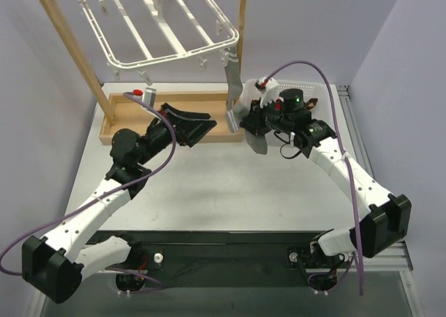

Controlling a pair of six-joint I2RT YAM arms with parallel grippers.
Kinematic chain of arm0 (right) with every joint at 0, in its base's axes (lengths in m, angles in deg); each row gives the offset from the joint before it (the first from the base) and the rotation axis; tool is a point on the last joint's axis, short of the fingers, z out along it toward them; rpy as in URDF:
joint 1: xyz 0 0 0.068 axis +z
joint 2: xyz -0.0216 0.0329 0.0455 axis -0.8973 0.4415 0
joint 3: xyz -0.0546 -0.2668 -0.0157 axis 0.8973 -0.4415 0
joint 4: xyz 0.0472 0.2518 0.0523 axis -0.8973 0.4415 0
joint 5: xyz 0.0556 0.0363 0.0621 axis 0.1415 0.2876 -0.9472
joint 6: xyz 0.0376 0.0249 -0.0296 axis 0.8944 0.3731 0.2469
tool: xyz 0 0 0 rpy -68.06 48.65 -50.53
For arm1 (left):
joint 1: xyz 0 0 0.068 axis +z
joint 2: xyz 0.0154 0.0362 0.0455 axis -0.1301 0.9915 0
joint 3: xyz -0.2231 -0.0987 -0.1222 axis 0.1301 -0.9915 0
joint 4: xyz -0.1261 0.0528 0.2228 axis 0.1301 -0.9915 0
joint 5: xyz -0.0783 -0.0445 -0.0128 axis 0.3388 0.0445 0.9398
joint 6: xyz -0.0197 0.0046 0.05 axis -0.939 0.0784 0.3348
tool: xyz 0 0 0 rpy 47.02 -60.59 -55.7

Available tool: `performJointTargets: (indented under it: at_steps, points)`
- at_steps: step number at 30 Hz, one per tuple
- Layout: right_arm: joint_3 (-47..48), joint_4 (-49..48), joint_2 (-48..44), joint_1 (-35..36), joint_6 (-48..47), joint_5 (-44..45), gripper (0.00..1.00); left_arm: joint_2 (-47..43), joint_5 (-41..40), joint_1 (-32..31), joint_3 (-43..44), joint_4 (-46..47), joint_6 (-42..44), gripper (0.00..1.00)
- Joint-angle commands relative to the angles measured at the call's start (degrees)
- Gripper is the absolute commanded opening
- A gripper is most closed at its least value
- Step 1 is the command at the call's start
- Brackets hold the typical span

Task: Remove the socks clipped to the hanger

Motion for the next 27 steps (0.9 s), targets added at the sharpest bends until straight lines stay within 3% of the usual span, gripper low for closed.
performJointTargets:
  at_steps: [1,8,10,11,13,14,16,20,21,27]
  points:
    - [9.3,3.5,6.2,-2.8,0.9,18.0,0.00,-4.1,-6.4,0.6,0.0,-8.8,8.1,0.84]
    - [24.1,10.2,19.5,-11.9,2.2,28.8,0.00,-6.0,-5.4,1.1,0.2,-13.4,8.9,0.80]
    - [26.5,10.6,24.0,-13.2,0.4,30.6,0.08,-6.7,-5.4,1.3,0.2,-14.2,9.0,0.80]
    - [28.2,10.9,25.6,-13.9,-0.3,31.1,0.19,-6.8,-5.4,1.3,0.2,-14.3,9.0,0.80]
    - [33.7,13.5,31.0,-15.4,-2.3,31.5,0.29,-7.0,-5.3,1.5,0.2,-14.5,9.0,0.80]
    - [35.7,14.7,32.8,-16.0,-2.7,31.5,0.41,-7.0,-5.2,1.5,0.1,-14.6,9.0,0.80]
    - [41.3,18.4,37.1,-17.0,-3.3,31.3,0.50,-6.8,-5.1,1.5,-0.2,-14.6,8.9,0.80]
    - [43.4,19.4,38.5,-18.0,-3.0,30.3,0.76,-5.7,-5.0,1.6,-1.3,-14.1,8.9,0.79]
    - [43.3,19.4,38.2,-18.0,-2.6,29.7,0.83,-4.9,-4.7,1.6,-1.7,-13.3,8.4,0.74]
    - [39.2,18.4,31.1,-17.2,1.6,18.8,0.88,-2.1,-3.6,1.6,-3.7,-8.3,5.9,0.69]
